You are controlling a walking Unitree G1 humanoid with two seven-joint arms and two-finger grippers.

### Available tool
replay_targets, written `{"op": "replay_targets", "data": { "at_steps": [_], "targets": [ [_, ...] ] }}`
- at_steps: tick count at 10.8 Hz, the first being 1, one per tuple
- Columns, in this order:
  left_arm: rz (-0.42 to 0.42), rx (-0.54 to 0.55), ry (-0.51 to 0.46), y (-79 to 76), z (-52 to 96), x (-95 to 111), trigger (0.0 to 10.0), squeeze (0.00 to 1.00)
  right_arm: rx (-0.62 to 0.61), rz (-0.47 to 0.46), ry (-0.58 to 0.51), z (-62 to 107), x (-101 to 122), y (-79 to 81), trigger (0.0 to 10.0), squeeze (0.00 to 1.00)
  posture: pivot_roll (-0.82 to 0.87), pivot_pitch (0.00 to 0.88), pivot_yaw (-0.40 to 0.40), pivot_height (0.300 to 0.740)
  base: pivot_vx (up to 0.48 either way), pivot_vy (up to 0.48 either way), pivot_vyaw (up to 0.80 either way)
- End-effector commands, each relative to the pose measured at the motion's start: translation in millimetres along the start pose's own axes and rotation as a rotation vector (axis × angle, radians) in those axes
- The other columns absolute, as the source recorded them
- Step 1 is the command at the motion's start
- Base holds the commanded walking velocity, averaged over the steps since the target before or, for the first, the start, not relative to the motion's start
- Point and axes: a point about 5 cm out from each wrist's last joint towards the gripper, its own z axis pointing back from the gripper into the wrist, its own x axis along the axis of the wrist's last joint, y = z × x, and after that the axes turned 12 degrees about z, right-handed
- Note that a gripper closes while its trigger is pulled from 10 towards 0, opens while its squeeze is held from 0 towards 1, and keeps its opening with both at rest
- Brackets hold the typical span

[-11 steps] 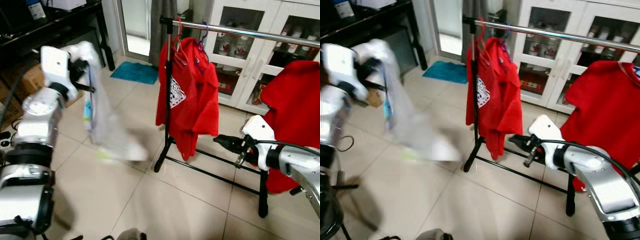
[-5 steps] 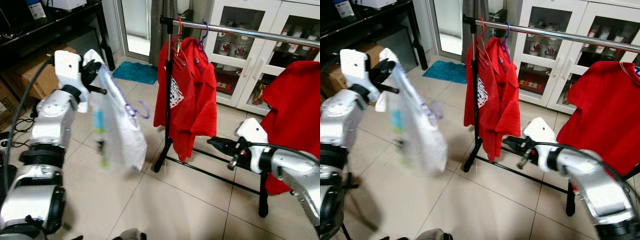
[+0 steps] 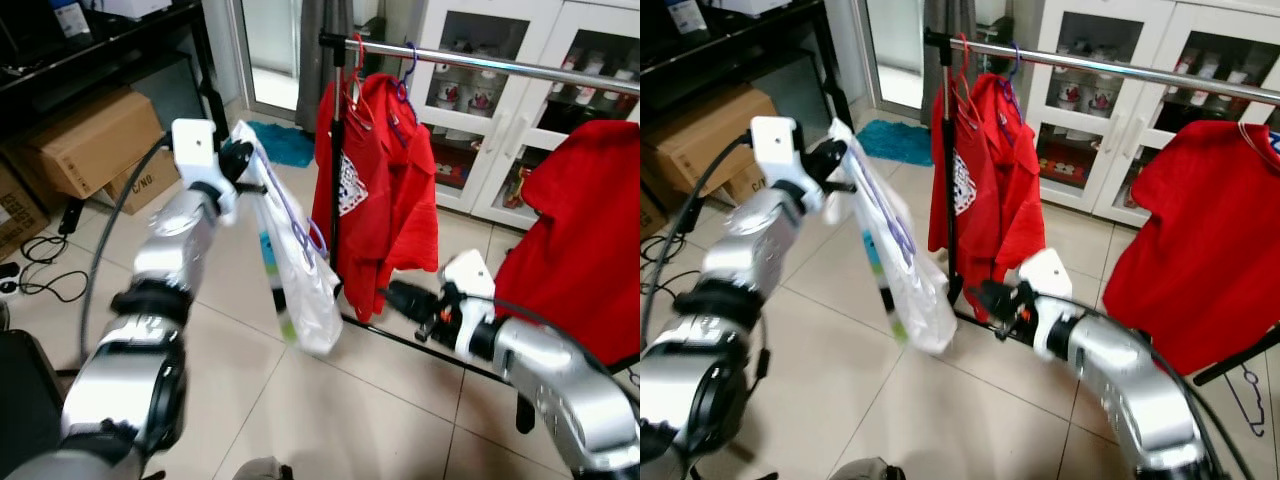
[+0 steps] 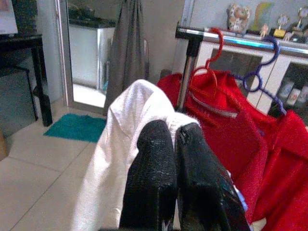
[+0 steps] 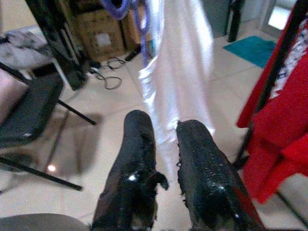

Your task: Hang hanger

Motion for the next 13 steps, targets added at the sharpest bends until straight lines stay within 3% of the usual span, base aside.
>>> {"op": "replay_targets", "data": {
  "at_steps": [1, 4, 5, 9, 10, 12, 13],
  "targets": [
    [0.015, 0.004, -0.073, -3.9, -5.8, 17.8, 0.0, 0.0, 0.001, 0.006, -0.043, 2.4, 9.3, 0.9, 10.0, 1.0, 0.01, 0.0, 0.059, 0.74, 0.0, 0.0, 0.0],
    [0.08, -0.044, -0.114, -19.7, -12.3, 24.5, 0.0, 0.0, -0.153, -0.047, -0.142, -9.2, 21.4, -8.2, 10.0, 1.0, 0.0, 0.0, 0.065, 0.74, 0.0, 0.0, 0.0],
    [0.088, -0.081, -0.103, -32.0, -14.1, 18.2, 0.0, 0.0, -0.143, -0.078, -0.197, -25.6, 33.5, -3.0, 10.0, 1.0, 0.01, 0.0, 0.06, 0.74, 0.0, 0.0, 0.0],
    [0.088, -0.116, -0.086, -47.1, -16.7, 9.8, 0.0, 0.0, -0.067, -0.06, -0.219, -63.1, 54.9, 11.0, 10.0, 1.0, 0.01, 0.0, 0.054, 0.74, 0.0, 0.0, 0.0],
    [0.089, -0.127, -0.086, -49.4, -16.8, 9.5, 0.0, 0.0, -0.06, -0.059, -0.211, -68.3, 56.6, 12.0, 10.0, 0.0, 0.02, 0.0, 0.052, 0.74, 0.0, 0.0, 0.0],
    [0.093, -0.134, -0.088, -51.4, -16.7, 8.8, 0.0, 0.0, -0.057, -0.067, -0.214, -76.3, 60.1, 13.1, 10.0, 0.0, 0.02, 0.0, 0.052, 0.74, 0.0, 0.0, 0.0],
    [0.094, -0.134, -0.088, -51.6, -16.9, 8.9, 0.0, 0.0, -0.064, -0.085, -0.209, -80.1, 60.4, 12.3, 8.4, 0.0, 0.02, 0.0, 0.052, 0.74, 0.0, 0.0, 0.0]
  ]
}}
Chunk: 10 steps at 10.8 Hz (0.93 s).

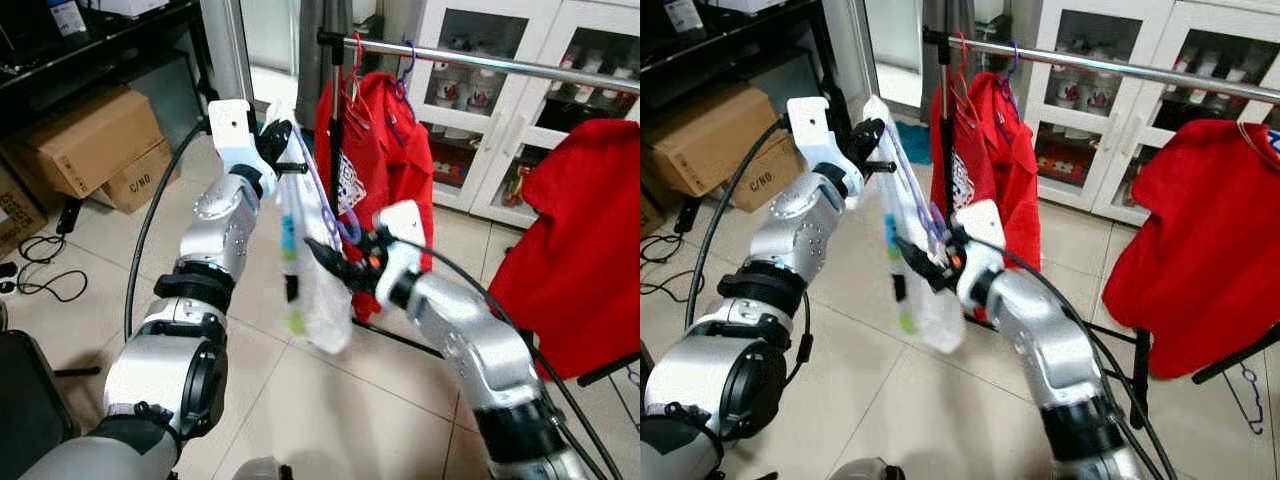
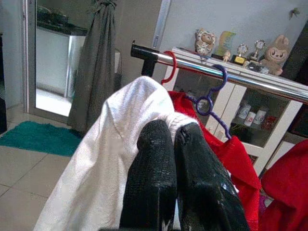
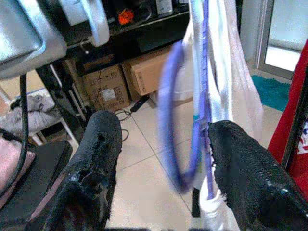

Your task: Hang hanger

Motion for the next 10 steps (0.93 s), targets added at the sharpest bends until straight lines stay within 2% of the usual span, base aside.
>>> {"op": "replay_targets", "data": {
  "at_steps": [1, 3, 10],
  "targets": [
    [-0.024, -0.024, -0.046, -5.4, -3.2, 12.5, 0.0, 0.0, -0.015, -0.01, -0.005, -2.3, 1.5, -3.5, 0.0, 0.0, 0.02, 0.0, 0.052, 0.74, 0.0, 0.0, 0.0],
    [-0.017, -0.026, -0.052, -5.9, -3.3, 13.6, 0.0, 0.0, -0.05, -0.063, -0.032, -4.3, 3.3, -8.9, 0.0, 0.0, 0.02, 0.0, 0.052, 0.74, 0.0, 0.0, 0.0],
    [-0.014, -0.028, -0.055, -5.3, -4.0, 15.3, 0.0, 0.0, -0.033, -0.07, -0.02, -6.7, 0.5, -8.5, 0.0, 0.0, 0.02, 0.0, 0.058, 0.74, 0.0, 0.0, 0.0]
  ]
}}
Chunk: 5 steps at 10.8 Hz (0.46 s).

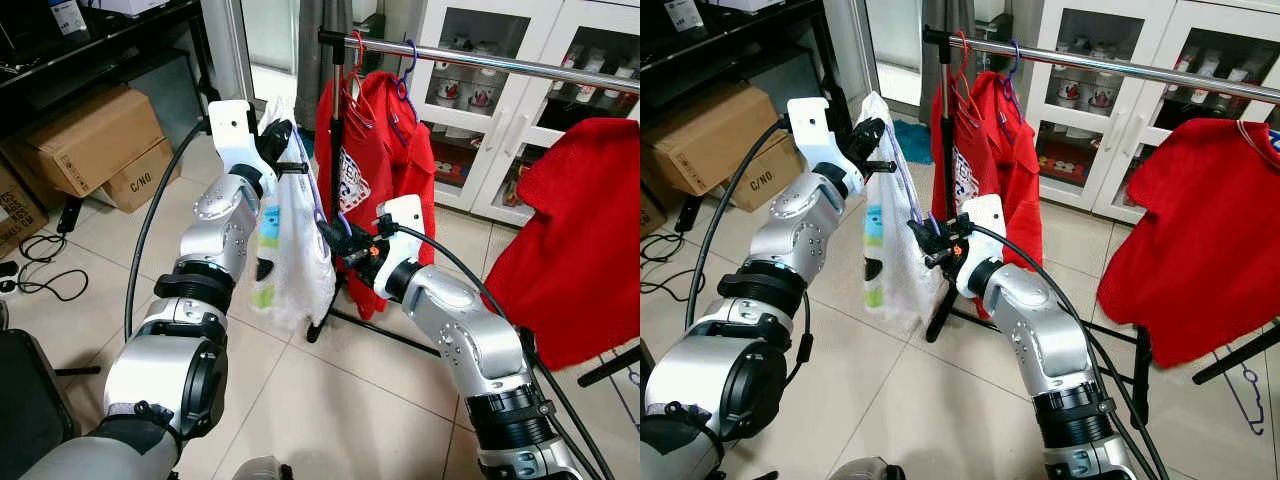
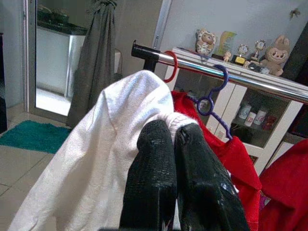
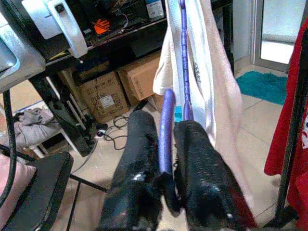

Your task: Hang hanger

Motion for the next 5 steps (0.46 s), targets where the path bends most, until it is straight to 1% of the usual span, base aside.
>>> {"op": "replay_targets", "data": {
  "at_steps": [1, 2, 5],
  "targets": [
    [-0.017, -0.026, -0.053, -5.1, -4.2, 15.3, 0.0, 0.0, -0.006, -0.005, -0.009, -1.0, 2.2, -2.6, 0.0, 0.0, 0.02, 0.0, 0.056, 0.74, 0.0, 0.0, 0.0],
    [-0.018, -0.025, -0.054, -4.9, -4.2, 15.6, 0.0, 0.0, -0.008, -0.006, -0.01, -0.9, 2.4, -3.3, 0.0, 0.0, 0.02, 0.0, 0.056, 0.74, 0.0, 0.0, 0.0],
    [-0.024, -0.026, -0.056, -2.7, -3.4, 17.7, 0.0, 0.0, -0.042, -0.001, -0.036, 0.8, 9.3, -14.8, 0.0, 0.0, 0.02, 0.0, 0.058, 0.74, 0.0, 0.0, 0.0]
  ]
}}
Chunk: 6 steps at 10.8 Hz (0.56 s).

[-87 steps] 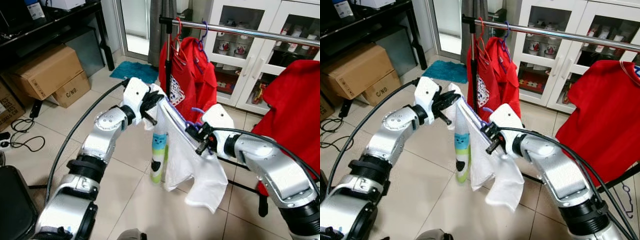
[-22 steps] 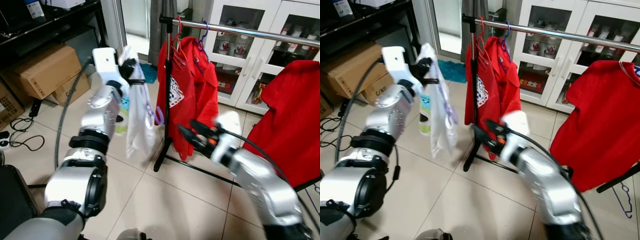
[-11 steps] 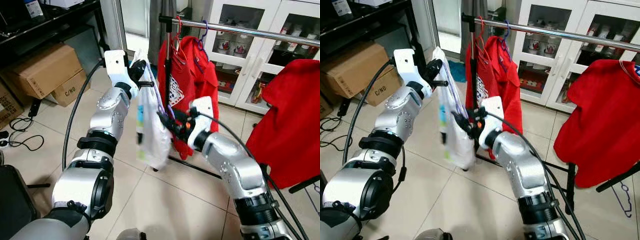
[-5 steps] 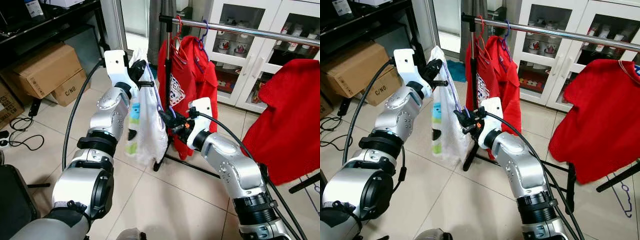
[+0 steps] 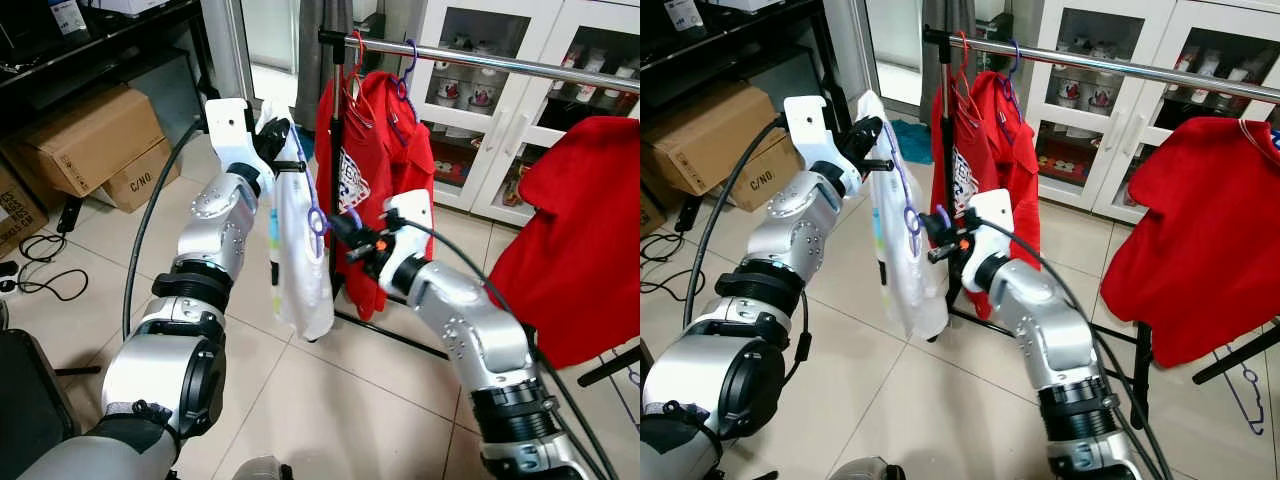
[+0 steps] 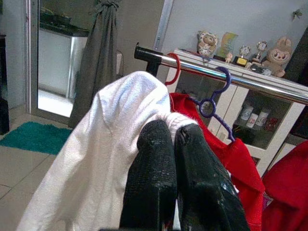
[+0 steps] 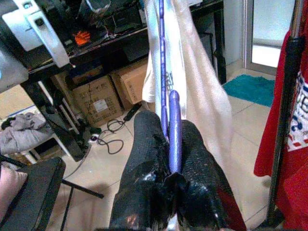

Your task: Hang hanger

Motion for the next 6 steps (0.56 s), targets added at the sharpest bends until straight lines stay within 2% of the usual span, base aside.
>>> {"op": "replay_targets", "data": {
  "at_steps": [1, 3, 4, 6],
  "targets": [
    [-0.028, -0.042, -0.044, -4.6, -3.2, 15.2, 0.0, 0.0, -0.023, -0.002, -0.028, 0.3, 5.7, -7.6, 0.0, 0.0, 0.02, 0.0, 0.061, 0.74, 0.0, 0.0, 0.0],
    [-0.206, -0.227, 0.116, -5.7, 6.4, 3.1, 0.0, 0.0, -0.1, 0.05, -0.061, 11.6, 18.7, -30.9, 0.0, 0.0, 0.03, 0.0, 0.066, 0.74, 0.0, 0.0, 0.0],
    [-0.342, -0.283, 0.243, 3.5, 18.9, -10.2, 0.0, 0.0, -0.156, 0.071, -0.102, 20.0, 31.8, -45.7, 0.0, 0.0, 0.03, 0.0, 0.067, 0.74, 0.0, 0.0, 0.0],
    [-0.402, -0.228, 0.341, 28.4, 43.3, -31.1, 0.0, 0.0, -0.275, 0.13, -0.204, 41.1, 68.0, -76.6, 0.0, 0.0, 0.03, 0.0, 0.062, 0.74, 0.0, 0.0, 0.0]
  ]
}}
